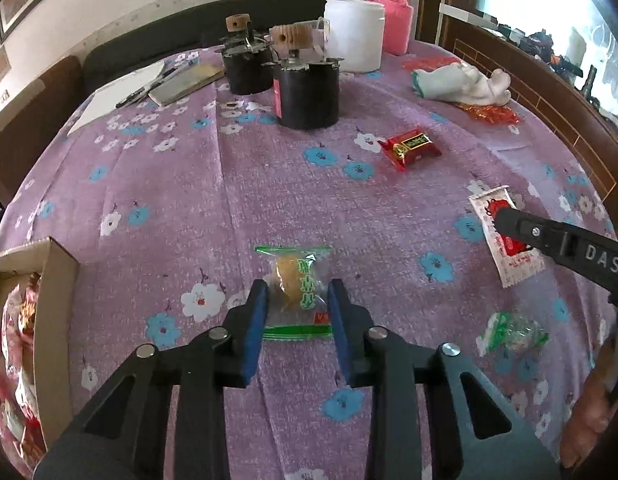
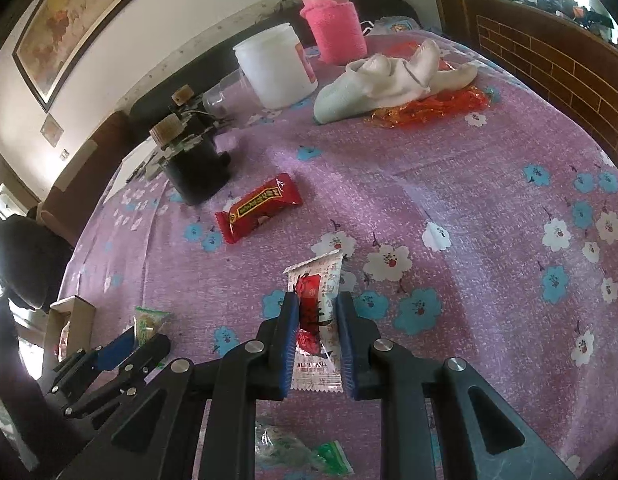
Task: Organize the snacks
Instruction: 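Grasp the clear green-wrapped candy with the left tool while the right tool holds the white-red packet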
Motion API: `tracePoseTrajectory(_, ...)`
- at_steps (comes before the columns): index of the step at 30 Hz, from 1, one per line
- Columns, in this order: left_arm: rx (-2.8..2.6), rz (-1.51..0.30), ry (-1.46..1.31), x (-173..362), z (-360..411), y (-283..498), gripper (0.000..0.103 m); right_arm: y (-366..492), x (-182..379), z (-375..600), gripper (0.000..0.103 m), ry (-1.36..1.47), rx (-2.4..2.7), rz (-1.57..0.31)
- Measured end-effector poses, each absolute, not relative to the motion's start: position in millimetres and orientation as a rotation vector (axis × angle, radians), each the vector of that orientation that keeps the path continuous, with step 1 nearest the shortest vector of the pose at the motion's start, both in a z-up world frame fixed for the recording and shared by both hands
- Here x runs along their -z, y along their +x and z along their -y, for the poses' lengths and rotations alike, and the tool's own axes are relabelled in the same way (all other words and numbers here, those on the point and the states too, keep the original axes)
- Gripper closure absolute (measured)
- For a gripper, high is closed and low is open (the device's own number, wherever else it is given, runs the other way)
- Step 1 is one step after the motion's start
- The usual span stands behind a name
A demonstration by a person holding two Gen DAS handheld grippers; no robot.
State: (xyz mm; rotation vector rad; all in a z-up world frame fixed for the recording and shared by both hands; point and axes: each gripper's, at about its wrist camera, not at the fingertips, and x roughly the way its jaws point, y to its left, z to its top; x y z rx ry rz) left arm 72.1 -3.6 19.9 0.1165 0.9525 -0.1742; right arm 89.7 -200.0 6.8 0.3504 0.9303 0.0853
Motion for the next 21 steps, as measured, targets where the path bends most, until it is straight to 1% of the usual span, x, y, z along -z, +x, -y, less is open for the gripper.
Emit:
tracePoseTrajectory(8,0.186,-0.925,-0.011,-48.4,-23.6,46.3,0.077,83.9,-14.4,202.6,0.083,0.384,-0.129,-0.884)
tracePoseTrajectory(12,0.199,-0.895,-0.076,-67.0,-43.8,18.9,0.077,80.9,-18.5,198.8,0.083,0.401,-0.172,-0.861)
tracePoseTrajectory(16,0.187,-0.853,-0.143,-85.0,-80.3,-18.6,0.077,76.5,-22.3,190.8,0.083,0.398,-0.200,-0.841)
tracePoseTrajectory(21,0.084,-0.820,-0.230,-95.7,-155.5,-69.1,0.076,70.8,-27.6,175.0,0.083,0.378,-0.242,-0.825)
